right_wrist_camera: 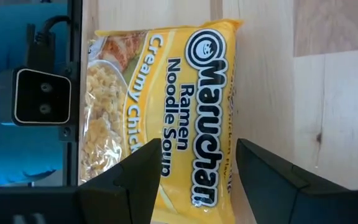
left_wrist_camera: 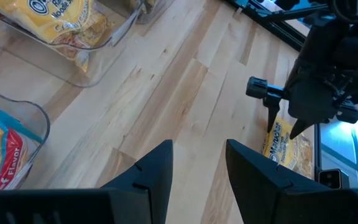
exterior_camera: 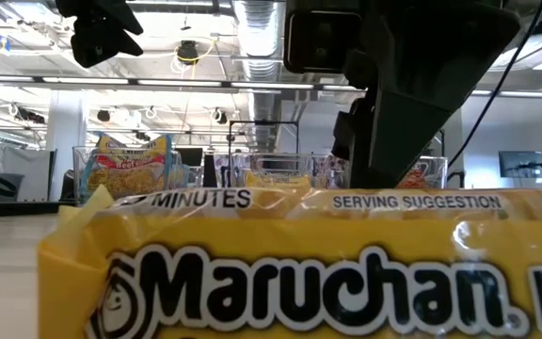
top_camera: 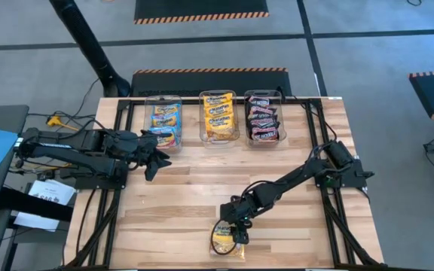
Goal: Sort Maruchan noodles
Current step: Put the yellow noodle pack into the middle transparent bin
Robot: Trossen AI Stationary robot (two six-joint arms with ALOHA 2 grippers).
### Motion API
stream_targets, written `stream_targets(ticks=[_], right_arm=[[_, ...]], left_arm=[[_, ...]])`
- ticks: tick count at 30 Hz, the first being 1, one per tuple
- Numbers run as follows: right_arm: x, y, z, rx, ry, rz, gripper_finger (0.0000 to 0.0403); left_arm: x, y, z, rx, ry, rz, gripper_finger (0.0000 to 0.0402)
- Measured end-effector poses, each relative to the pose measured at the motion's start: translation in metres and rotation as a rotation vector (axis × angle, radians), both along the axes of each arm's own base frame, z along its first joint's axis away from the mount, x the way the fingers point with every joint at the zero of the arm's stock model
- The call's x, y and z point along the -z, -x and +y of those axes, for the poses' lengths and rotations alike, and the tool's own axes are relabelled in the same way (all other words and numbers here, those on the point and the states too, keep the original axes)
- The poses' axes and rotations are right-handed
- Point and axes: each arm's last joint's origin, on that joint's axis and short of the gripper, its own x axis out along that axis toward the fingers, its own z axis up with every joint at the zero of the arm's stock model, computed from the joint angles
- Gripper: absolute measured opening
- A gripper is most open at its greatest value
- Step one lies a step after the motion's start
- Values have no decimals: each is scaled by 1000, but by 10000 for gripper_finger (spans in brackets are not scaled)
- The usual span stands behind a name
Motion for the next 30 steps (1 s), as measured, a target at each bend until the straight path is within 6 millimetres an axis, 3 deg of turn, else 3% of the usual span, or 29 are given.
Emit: stream_targets(ticks=[9, 15, 30], right_arm=[[21, -5, 2, 31, -16, 41, 232], [22, -5, 2, 42, -22, 61, 221], [17, -3, 1, 38, -34, 65, 11]], left_arm=[[1, 0, 0, 0, -1, 9, 135], [1, 1, 0, 0, -1, 11, 135], [1, 1, 0, -12, -9, 10, 135]])
